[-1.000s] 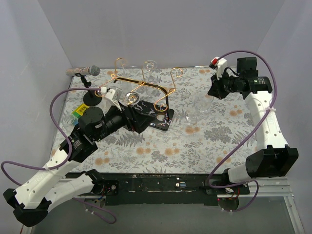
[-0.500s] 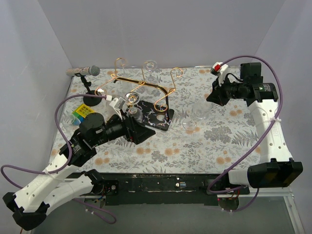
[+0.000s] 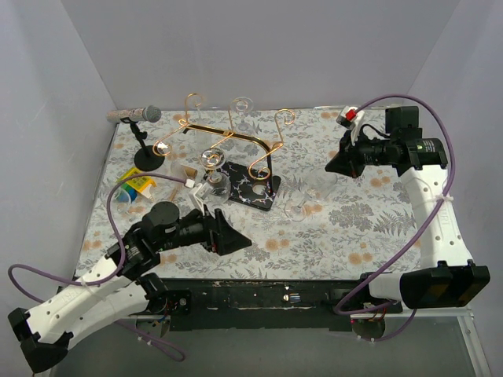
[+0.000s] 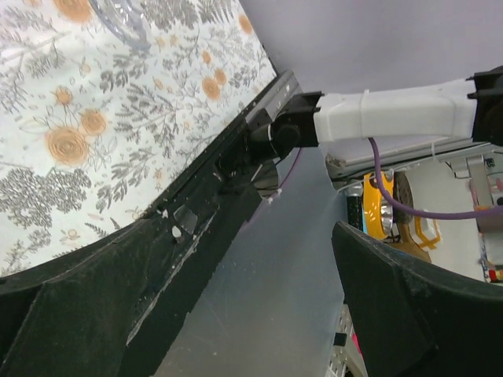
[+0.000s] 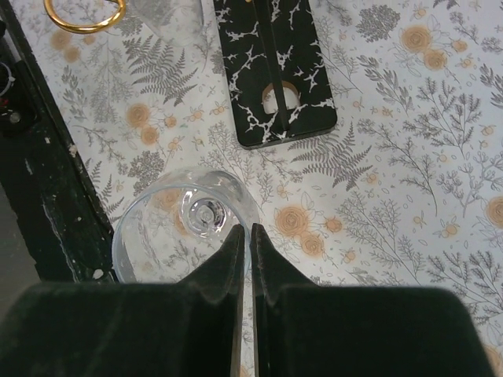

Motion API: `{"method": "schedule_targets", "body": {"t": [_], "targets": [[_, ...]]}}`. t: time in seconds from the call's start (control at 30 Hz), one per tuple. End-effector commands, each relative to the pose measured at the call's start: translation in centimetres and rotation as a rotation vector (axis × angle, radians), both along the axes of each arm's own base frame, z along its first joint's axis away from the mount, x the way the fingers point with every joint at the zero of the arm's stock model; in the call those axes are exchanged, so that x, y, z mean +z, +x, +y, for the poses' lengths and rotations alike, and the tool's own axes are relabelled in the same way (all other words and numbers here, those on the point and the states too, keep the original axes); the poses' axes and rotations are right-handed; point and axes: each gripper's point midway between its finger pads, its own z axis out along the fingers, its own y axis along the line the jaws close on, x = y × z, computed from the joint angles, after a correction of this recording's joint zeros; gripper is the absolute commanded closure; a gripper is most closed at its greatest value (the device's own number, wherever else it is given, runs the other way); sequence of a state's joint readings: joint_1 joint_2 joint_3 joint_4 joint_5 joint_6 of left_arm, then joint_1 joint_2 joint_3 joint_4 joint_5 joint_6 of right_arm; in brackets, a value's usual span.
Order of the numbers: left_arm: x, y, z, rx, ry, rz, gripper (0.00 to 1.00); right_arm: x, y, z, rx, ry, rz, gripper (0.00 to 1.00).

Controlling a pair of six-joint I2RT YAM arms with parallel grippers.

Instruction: Place the wine glass upside down on the wine glass rack

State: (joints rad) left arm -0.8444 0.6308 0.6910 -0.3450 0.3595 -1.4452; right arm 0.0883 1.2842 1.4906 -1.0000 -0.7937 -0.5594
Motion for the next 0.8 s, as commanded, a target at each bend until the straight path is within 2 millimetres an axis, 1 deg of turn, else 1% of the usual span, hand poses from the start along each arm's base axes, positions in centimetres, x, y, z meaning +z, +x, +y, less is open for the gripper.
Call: {"method": "schedule_targets", "body": {"t": [0.0,0.1,0.2,0.23,0.27,0.33,0.37,0.53,0.67,0.77], "targets": [[-1.5,-0.6,-0.8,0.005,-0.025,0.06,0.02,2.1,-2.3,2.0,0.108,0.104,-0.024,0.99],[-3.3,-0.3,-1.6,0.04,-0.041,0.102,0.02,1.8,-3.2,3.0,0.152,0.123,-0.014,0.99],[-4.4,0.7,-2.1,0.111,-0.093,0.131,0.02,1.3,-4.1,4.1,0.195,0.131,0.0,0.99],[-5.3,1.1,-2.0,0.144,-0.103,0.147,0.02,1.3,-4.5,4.5,0.213,0.138,0.006,0.99],[-5.3,1.6,-2.1,0.169,-0.135,0.158,0.02,1.3,-4.8,4.9,0.228,0.148,0.013,0.99],[-6.1,2.4,-2.0,0.227,-0.169,0.189,0.02,1.3,-5.4,5.6,0.264,0.164,0.022,0.99],[-6.3,2.7,-2.1,0.24,-0.188,0.199,0.03,1.3,-5.6,5.8,0.277,0.172,0.023,0.99],[-8.3,3.6,-2.6,0.298,-0.205,0.285,0.09,2.0,-6.6,6.9,0.342,0.233,0.044,0.99],[-8.4,4.0,-3.3,0.297,-0.243,0.305,0.13,2.4,-6.9,7.3,0.368,0.264,0.051,0.99],[-8.6,4.3,-3.6,0.303,-0.251,0.312,0.19,2.7,-7.1,7.5,0.384,0.279,0.054,0.99]]}}
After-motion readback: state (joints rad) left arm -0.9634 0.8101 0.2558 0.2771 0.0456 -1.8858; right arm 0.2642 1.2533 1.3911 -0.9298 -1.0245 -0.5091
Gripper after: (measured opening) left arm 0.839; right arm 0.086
